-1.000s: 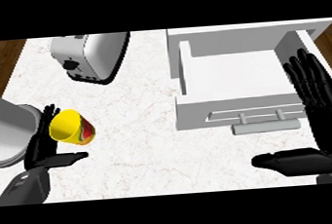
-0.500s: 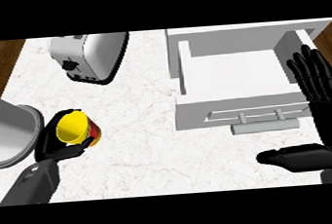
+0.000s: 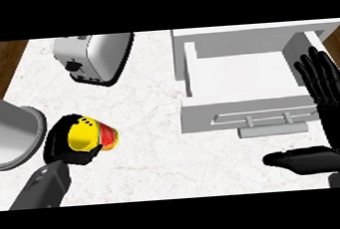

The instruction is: Pick up the cup, place it into the drawer and close the drawer

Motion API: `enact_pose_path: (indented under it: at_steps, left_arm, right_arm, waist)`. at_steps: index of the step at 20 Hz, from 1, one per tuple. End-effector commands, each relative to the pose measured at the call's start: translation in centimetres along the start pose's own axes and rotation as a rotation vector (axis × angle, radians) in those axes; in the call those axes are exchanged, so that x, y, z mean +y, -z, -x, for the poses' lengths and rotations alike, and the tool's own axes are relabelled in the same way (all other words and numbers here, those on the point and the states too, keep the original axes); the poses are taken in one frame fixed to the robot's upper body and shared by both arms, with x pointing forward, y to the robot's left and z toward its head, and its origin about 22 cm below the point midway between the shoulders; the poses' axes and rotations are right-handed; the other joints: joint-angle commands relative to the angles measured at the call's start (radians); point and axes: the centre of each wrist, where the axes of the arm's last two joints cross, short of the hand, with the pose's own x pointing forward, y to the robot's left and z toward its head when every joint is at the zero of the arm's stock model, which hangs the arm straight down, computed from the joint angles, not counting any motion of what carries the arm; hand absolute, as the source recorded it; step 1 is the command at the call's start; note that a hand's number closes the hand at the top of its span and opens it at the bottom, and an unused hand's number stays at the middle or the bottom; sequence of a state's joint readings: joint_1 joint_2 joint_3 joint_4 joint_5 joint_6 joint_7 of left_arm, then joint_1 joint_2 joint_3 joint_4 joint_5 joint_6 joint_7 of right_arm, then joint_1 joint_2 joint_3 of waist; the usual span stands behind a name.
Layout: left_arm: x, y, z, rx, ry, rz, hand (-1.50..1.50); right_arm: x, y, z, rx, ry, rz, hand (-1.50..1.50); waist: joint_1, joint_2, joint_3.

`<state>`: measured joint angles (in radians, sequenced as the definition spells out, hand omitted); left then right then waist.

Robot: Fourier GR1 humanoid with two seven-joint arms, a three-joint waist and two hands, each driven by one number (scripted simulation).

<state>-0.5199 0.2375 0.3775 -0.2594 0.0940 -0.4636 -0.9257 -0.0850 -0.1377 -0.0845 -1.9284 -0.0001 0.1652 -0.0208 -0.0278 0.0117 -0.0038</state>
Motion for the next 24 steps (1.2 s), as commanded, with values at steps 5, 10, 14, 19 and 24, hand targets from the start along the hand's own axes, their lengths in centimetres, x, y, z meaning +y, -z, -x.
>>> enact_pose_path:
  at_steps: [5, 10, 14, 19, 24]
  left_arm:
    - [0.2, -0.1, -0.2, -0.245, -0.052, -0.071, 1.50]
    - [-2.6, 2.3, -0.2, -0.325, -0.061, -0.013, 1.50]
    - [-4.9, 4.4, -0.8, -0.348, -0.053, 0.065, 1.50]
    - [-6.9, 8.1, -4.5, -0.356, -0.003, 0.197, 1.50]
    - [-15.1, 11.3, -6.4, -0.390, 0.040, 0.228, 1.50]
  right_arm:
    - [-1.6, 0.1, 0.0, 0.005, -0.004, 0.006, -1.50]
    - [-2.3, -0.4, 0.9, 0.022, -0.023, 0.013, -1.50]
    - [-2.6, -0.6, 1.5, 0.031, -0.016, 0.011, -1.50]
    - [-2.1, -1.8, -0.4, 0.022, -0.016, 0.045, -1.50]
    - [-2.3, -1.0, -1.0, 0.033, -0.017, 0.051, -1.50]
  waist:
    - [0.006, -0.004, 0.001]
    - [0.016, -0.008, 0.002]
    - [0.026, -0.011, 0.004]
    - [0.036, -0.023, 0.005]
    - [0.034, -0.020, 0.005]
